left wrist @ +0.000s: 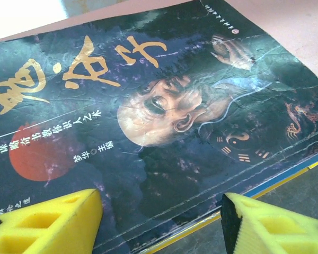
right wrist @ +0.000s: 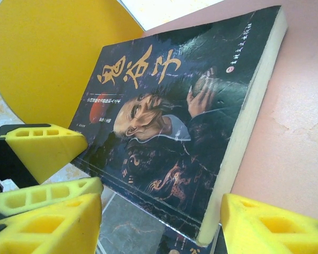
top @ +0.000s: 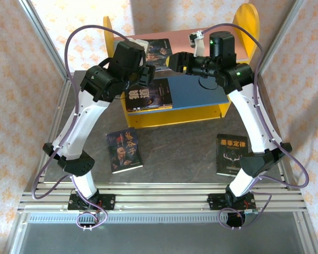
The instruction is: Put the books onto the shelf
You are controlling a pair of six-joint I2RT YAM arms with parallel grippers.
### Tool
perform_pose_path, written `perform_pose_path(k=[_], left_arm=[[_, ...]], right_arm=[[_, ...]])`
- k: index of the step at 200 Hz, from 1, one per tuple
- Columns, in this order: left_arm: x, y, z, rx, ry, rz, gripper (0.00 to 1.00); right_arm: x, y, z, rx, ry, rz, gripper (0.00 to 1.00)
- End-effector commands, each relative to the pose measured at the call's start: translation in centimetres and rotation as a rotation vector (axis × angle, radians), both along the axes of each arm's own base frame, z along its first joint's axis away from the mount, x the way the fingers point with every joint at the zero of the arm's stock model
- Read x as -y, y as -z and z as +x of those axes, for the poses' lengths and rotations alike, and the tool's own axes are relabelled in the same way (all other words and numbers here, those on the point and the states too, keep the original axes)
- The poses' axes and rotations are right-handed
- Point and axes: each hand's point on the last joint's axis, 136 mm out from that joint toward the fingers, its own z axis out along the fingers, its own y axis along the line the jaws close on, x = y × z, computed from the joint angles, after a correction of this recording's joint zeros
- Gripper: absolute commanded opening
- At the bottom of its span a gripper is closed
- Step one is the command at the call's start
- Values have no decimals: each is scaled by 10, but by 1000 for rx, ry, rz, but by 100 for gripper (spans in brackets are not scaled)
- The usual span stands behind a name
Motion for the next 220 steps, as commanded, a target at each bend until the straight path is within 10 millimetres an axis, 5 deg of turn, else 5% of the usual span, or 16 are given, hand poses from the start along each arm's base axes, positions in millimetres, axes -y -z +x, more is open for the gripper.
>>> perform_pose_path(k=[1,56,126,164,220], left_arm=[[-27,12,2,-39,-63,57,62],[-25,-8,-4,13,-35,-8,64],[-59,-67,-60,195,-53,-179,65],[-98,-55,-86,229,-164,-139,67],[-118,-37,-88,190,-218,-77,68]], right_arm=[[-5,6,3,-18,-13,10,61],[6,5,9,-1,60,-20,61],[22,0,-4,62,136,-58,61],[6,5,-17,78,108,-86,61],[-42,8,-32,89,19,-69,60]])
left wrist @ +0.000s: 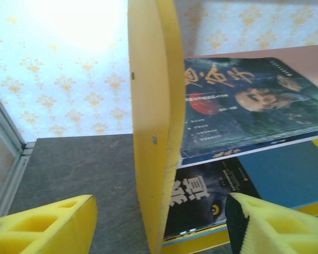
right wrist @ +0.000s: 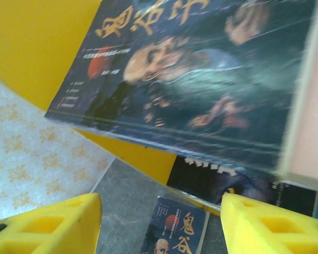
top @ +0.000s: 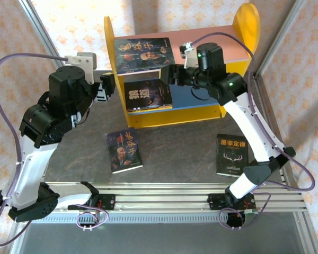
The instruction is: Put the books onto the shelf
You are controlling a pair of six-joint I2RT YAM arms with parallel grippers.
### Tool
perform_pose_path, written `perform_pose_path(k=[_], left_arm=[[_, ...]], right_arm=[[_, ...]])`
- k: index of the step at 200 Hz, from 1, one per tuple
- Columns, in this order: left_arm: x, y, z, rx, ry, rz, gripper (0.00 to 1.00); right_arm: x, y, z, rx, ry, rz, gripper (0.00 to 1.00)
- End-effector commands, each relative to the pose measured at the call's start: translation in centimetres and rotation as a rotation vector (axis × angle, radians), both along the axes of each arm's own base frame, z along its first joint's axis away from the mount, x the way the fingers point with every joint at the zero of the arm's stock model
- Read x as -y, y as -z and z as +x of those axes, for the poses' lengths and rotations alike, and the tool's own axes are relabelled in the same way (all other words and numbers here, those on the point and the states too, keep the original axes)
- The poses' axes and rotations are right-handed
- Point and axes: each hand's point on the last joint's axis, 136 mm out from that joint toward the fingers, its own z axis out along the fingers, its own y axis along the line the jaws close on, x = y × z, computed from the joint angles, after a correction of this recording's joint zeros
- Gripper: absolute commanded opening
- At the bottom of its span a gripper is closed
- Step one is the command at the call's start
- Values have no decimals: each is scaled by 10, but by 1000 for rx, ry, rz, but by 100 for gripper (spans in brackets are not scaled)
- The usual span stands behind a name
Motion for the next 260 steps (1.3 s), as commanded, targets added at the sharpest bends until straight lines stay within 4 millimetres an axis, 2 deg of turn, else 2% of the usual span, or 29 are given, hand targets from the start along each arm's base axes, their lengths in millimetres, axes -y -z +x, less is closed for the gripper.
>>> perform_pose_path(k=[1,57,121,211,237,260], left_arm=[[-10,11,8,-25,-56,25,68],[-27,19,9,-45,-87,6,68],[-38,16,5,-43,-100,1,68],[-39,16,4,-40,-94,-4,68],[-40,18,4,-47,-97,2,68],[-39,18,4,-43,-92,-2,68]], right_arm=[[-15,-13,0,58,-12,26,60],[-60,-14,-3,47,-90,50,60],[-90,-19,-4,51,-143,62,60],[-105,-20,-7,41,-182,69,60],[-101,-19,-8,43,-174,52,60],[-89,-20,-12,59,-145,24,60]])
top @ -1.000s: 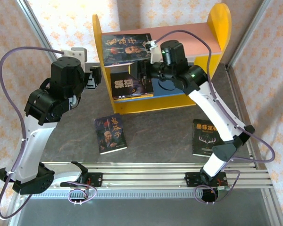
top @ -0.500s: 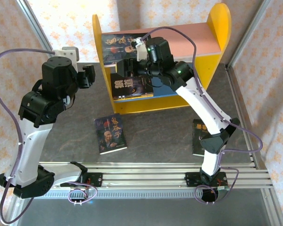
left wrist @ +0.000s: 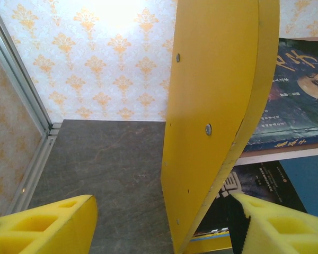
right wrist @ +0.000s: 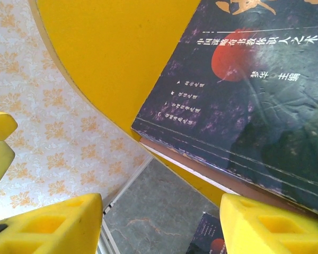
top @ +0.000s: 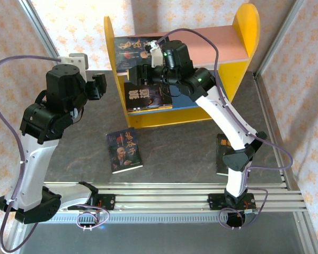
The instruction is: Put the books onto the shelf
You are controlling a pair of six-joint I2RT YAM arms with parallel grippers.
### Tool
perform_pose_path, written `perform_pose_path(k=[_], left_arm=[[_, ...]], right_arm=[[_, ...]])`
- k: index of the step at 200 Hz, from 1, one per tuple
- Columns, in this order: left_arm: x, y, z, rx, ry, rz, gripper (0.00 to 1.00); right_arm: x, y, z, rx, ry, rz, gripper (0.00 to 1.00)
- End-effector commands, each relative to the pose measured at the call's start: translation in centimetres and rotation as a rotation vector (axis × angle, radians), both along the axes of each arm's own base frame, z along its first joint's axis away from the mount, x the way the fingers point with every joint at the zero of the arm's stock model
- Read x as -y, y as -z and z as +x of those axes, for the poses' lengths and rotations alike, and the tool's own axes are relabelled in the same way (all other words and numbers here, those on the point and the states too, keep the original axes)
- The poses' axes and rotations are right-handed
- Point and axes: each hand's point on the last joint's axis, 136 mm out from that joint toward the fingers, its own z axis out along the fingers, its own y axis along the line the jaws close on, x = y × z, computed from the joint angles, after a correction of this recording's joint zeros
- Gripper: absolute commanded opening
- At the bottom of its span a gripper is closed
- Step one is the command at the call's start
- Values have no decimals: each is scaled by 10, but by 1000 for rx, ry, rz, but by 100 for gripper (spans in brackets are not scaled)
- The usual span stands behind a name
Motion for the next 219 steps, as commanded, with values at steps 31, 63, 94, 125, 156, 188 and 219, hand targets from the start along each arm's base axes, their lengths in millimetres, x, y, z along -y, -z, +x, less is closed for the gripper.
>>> perform_pose_path(k=[31,63,94,125,156,188,219], left_arm=[[-1,1,-4,-2,13,-11,68],[-2,21,-6,-37,-3,-27,68],[-5,61,-9,-110,-44,-50,68],[-6,135,-19,-256,-84,-90,67],[-2,216,-40,-414,-122,-179,67],[6,289,-60,-571,-158,-267,66],[6,335,-75,-668,-188,-289,64]], right_arm=[[33,-17,-18,76,52,-58,60],[58,-3,-27,86,109,-122,61],[79,24,-32,65,164,-179,61],[93,79,-36,-16,215,-244,60],[92,152,-44,-142,244,-225,57],[78,228,-56,-235,276,-289,56],[50,279,-68,-321,249,-317,55]])
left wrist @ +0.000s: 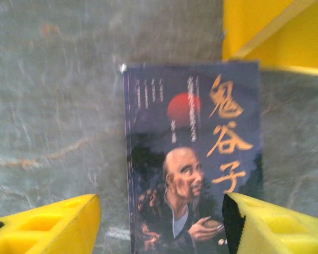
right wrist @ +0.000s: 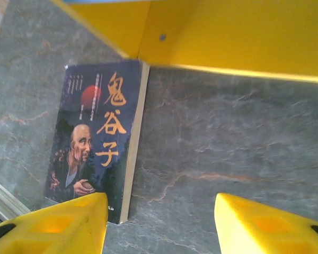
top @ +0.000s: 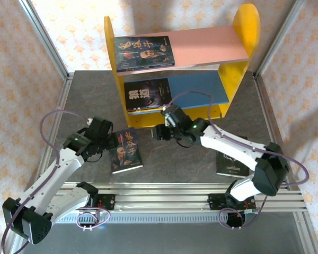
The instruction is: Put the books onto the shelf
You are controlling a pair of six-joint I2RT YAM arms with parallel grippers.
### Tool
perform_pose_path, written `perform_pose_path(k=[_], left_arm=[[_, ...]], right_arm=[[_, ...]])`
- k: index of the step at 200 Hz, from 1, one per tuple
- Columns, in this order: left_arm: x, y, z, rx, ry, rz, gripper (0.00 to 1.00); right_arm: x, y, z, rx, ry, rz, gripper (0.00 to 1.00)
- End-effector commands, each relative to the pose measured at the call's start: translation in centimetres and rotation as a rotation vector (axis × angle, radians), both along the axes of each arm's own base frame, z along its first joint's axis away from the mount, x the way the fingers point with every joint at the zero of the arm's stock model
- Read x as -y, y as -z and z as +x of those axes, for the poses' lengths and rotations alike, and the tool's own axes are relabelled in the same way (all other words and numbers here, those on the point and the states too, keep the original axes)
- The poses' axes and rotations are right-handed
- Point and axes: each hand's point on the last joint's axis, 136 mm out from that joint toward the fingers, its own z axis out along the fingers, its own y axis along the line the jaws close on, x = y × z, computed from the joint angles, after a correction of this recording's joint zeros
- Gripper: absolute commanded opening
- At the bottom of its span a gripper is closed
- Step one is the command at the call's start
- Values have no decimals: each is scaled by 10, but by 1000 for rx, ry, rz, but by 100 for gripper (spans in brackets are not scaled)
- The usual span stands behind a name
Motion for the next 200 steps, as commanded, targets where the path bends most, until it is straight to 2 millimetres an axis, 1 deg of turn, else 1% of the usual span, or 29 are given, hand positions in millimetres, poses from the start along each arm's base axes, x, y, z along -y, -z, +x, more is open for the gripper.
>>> perform_pose_path(k=[1,18,42,54,81,105,118,139,157,174,200], left_arm=[[4,14,-1,-1,-71,-79,64],[-1,30,-8,-32,-83,-56,64],[7,52,-13,-75,-91,-105,63],[8,61,-15,-88,-111,-122,62],[5,72,-15,-83,-131,-116,63],[6,81,-16,-108,-130,-116,63],[11,85,-15,-118,-124,-133,62],[16,94,-15,-129,-123,-163,62],[15,102,-16,-144,-132,-156,62],[17,109,-16,-154,-128,-158,61],[19,116,-16,-175,-118,-163,60]], right_arm=[[-26,7,9,17,53,74,55],[-37,26,8,-26,46,79,55],[-53,50,7,-72,20,46,55],[-60,59,7,-82,11,30,56],[-73,80,6,-111,-6,1,56],[-85,92,2,-138,-30,1,56],[-91,98,-2,-149,-44,-7,56],[-100,103,-9,-162,-60,-14,56],[-107,108,-16,-170,-74,-17,55],[-112,113,-23,-181,-86,-24,53],[-111,123,-29,-206,-89,-35,48]])
